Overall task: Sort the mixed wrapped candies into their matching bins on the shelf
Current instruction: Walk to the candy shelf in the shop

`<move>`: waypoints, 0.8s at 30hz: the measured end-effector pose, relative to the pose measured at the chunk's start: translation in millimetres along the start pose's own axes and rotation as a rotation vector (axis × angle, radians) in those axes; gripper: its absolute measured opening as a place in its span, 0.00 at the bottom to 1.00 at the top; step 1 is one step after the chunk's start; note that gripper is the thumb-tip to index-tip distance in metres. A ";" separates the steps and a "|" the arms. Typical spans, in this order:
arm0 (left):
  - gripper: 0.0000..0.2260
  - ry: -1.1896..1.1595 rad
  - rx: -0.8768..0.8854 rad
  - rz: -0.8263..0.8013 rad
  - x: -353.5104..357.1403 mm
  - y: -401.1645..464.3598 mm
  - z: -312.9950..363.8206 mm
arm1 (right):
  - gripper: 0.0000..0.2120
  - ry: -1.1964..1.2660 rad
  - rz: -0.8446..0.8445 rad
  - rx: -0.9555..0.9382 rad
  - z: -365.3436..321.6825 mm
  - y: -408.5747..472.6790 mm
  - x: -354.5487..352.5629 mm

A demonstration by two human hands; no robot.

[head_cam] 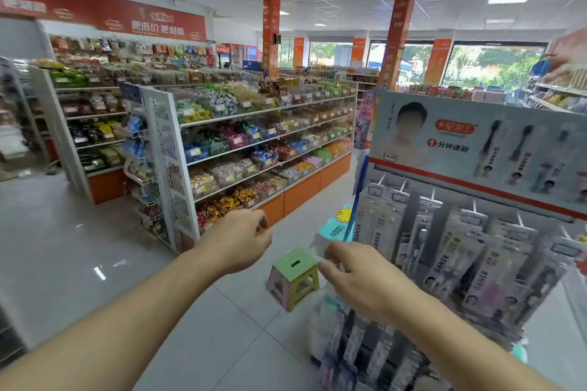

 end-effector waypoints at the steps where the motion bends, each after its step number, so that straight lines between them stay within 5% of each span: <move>1: 0.12 0.003 0.004 -0.013 2.3 2.7 -12.7 | 0.17 -0.004 -0.017 0.010 -6.2 9.3 7.6; 10: 0.11 -0.019 0.005 -0.041 2.2 58.2 -96.4 | 0.18 -0.034 -0.037 0.056 -48.4 89.5 27.1; 24: 0.09 -0.017 -0.043 -0.029 32.6 207.4 -137.1 | 0.22 -0.049 -0.042 -0.025 -17.8 261.8 20.1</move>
Point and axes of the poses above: each hand's wrist, its own y-axis towards the middle knuckle, its own x-axis out of the palm, z = x × y, the point moved 6 cm from there along y, towards the middle knuckle, and after that the axes turned 5 degrees about x, right-handed, at the moved point
